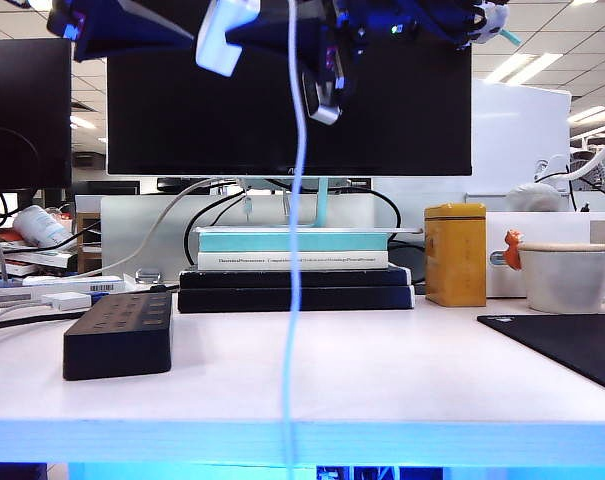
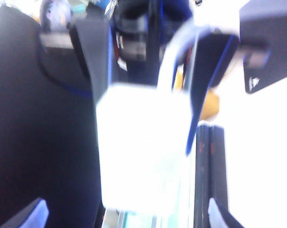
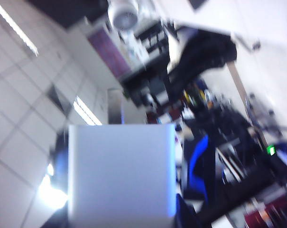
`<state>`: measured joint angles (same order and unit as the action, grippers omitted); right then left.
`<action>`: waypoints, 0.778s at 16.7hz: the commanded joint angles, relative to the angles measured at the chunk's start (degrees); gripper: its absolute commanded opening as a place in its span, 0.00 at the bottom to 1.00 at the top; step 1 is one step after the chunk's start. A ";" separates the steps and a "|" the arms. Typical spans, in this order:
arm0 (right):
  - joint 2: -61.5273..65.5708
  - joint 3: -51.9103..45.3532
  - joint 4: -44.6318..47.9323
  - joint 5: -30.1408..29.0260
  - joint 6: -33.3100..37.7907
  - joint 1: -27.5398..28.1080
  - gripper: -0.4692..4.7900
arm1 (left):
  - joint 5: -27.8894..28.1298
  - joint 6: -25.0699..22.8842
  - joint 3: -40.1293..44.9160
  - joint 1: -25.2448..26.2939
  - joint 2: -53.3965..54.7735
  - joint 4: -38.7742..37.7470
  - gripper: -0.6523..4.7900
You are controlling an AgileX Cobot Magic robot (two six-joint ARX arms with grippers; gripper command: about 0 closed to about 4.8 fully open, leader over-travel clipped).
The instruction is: Plug the white charger into the left socket.
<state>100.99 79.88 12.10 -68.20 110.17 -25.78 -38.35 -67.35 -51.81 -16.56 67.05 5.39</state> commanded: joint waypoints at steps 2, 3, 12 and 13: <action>-0.48 0.39 1.90 -3.98 1.29 0.00 0.35 | -0.04 -0.15 -0.26 0.04 0.87 2.86 1.00; -0.48 0.39 1.92 -3.98 1.27 0.00 0.35 | -0.07 -0.15 -0.26 -0.17 0.96 3.37 1.00; -0.48 0.39 3.45 -3.98 1.25 -0.72 0.35 | -3.93 -0.15 -0.26 -0.87 2.71 4.63 1.00; -0.46 0.39 3.41 -3.96 1.25 -0.76 0.35 | -3.93 -0.15 -0.26 -0.87 2.71 4.63 1.00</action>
<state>100.99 79.90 14.06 -71.68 111.44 -26.41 -41.58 -67.51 -51.83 -17.41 69.89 9.23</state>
